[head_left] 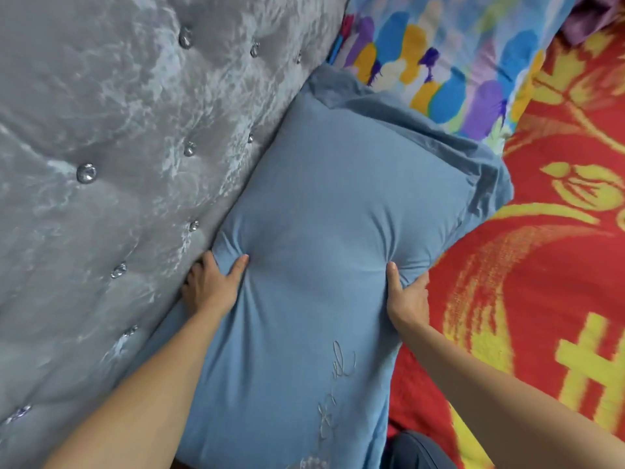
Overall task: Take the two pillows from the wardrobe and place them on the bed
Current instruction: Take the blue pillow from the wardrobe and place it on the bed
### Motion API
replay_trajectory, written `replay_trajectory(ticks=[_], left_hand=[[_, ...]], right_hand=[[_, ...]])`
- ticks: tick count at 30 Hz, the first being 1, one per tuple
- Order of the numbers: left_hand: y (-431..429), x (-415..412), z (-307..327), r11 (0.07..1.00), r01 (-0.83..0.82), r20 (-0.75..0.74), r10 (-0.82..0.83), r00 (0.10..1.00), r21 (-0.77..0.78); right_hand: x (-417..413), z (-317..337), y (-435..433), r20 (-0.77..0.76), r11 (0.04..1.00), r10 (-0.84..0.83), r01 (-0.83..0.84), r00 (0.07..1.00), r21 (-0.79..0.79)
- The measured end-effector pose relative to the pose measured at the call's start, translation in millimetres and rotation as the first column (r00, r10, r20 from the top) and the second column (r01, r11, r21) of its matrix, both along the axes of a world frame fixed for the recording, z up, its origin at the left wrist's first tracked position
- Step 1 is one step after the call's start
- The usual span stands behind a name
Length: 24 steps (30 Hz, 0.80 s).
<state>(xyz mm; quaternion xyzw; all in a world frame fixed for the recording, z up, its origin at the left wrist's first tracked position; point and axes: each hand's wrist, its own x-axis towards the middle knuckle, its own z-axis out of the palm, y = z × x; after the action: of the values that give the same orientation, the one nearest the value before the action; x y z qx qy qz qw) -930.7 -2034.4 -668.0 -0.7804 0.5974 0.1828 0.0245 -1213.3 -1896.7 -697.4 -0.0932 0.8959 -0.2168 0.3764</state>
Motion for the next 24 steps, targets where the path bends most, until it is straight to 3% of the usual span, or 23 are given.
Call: replay_trajectory(ticks=[2, 5, 8, 10, 11, 13, 19, 24], left_hand=[[9.4, -1.4, 2.1, 0.997, 0.040, 0.056, -0.036, 0.998, -0.070], [39.7, -9.0, 7.7, 0.942, 0.226, 0.124, -0.200, 0.972, -0.248], [72.2, -11.5, 5.4, 0.921, 0.319, 0.115, -0.300, 0.947, -0.226], [87.2, -0.3, 0.6, 0.920, 0.348, 0.155, -0.323, 0.934, -0.179], [92.1, 7.9, -1.7, 0.920, 0.358, 0.181, -0.329, 0.927, -0.161], [100.4, 23.8, -5.0, 0.920, 0.368, 0.225, -0.334, 0.916, -0.135], [135.2, 42.3, -2.5, 0.939, 0.341, 0.247, -0.320, 0.915, -0.045], [181.2, 47.4, 27.9, 0.922, 0.382, 0.192, -0.386, 0.902, 0.060]], right_hand=[[1.3, 8.0, -0.6, -0.218, 0.994, 0.112, -0.112, 0.969, 0.014], [12.1, 30.7, -16.6, -0.570, 0.898, 0.277, -0.420, 0.774, -0.134], [38.9, 42.3, -56.9, -0.697, 0.609, 0.500, -0.781, 0.514, -0.140], [47.3, 36.1, -82.1, -0.700, 0.414, 0.637, -0.909, 0.324, -0.044], [43.1, 28.8, -89.4, -0.679, 0.368, 0.684, -0.930, 0.265, 0.007], [24.8, 10.9, -91.4, -0.649, 0.386, 0.721, -0.919, 0.245, 0.082], [26.9, -4.0, -50.6, -0.594, 0.517, 0.726, -0.844, 0.346, 0.141], [50.7, 19.3, 31.2, -0.437, 0.495, 0.823, -0.836, 0.363, 0.238]])
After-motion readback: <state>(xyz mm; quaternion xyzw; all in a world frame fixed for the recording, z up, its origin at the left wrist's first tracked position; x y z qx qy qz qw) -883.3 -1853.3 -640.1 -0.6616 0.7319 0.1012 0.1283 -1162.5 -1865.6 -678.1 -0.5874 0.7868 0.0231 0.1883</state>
